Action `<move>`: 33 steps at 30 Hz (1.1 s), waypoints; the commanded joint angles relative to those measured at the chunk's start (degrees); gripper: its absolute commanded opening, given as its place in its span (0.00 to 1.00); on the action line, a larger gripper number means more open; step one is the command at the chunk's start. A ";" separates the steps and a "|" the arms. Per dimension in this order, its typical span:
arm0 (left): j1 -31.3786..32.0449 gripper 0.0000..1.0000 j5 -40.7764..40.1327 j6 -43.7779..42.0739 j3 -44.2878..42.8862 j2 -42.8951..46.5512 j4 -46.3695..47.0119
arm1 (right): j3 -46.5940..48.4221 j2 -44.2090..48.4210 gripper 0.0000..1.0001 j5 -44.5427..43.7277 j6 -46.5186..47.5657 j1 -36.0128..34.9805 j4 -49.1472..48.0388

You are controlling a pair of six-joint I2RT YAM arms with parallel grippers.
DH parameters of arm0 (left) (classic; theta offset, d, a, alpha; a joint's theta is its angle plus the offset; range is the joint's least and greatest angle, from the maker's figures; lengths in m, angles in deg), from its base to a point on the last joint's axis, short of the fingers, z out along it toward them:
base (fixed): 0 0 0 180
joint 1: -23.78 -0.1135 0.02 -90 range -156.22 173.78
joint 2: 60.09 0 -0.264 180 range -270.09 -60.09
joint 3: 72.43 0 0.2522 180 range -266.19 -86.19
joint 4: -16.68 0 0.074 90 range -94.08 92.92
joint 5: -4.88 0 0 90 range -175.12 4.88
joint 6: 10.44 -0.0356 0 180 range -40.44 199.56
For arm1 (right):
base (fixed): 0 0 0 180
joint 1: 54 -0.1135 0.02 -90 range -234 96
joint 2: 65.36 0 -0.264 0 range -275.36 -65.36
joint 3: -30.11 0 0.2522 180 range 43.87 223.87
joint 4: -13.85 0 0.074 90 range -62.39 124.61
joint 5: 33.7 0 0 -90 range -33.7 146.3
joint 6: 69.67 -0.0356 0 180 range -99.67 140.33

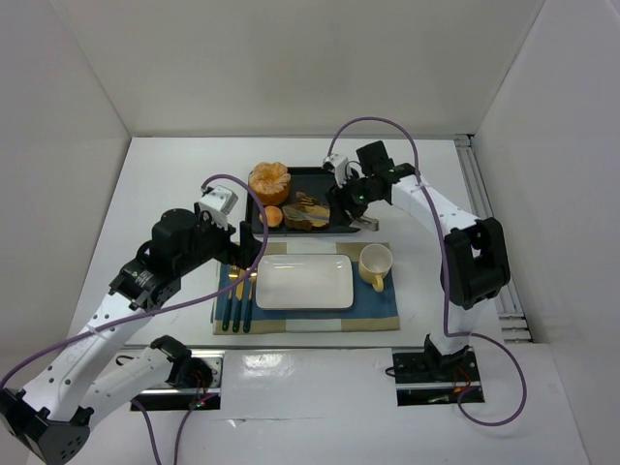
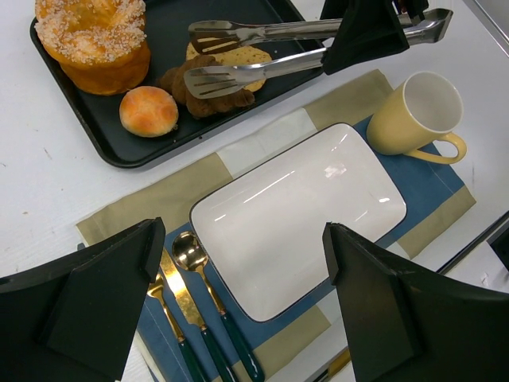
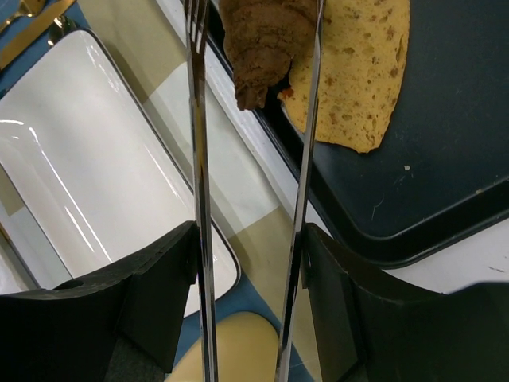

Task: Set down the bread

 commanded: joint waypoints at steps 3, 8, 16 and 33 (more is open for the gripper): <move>0.19 1.00 -0.31 -1.13 -0.12 0.80 2.36 | -1.05 0.95 0.63 -2.09 0.30 -0.52 -3.20; 0.19 1.00 -0.31 -1.13 -0.12 0.80 2.36 | -1.05 0.95 0.63 -2.62 0.30 -0.52 -3.20; 0.19 1.00 -0.31 -1.13 -0.12 0.80 2.36 | -1.05 -0.36 0.63 -3.15 0.30 -1.05 -2.59; 0.19 1.00 -0.31 -1.13 -0.12 0.80 2.36 | -0.61 -0.73 0.32 -2.62 0.30 -2.28 -0.92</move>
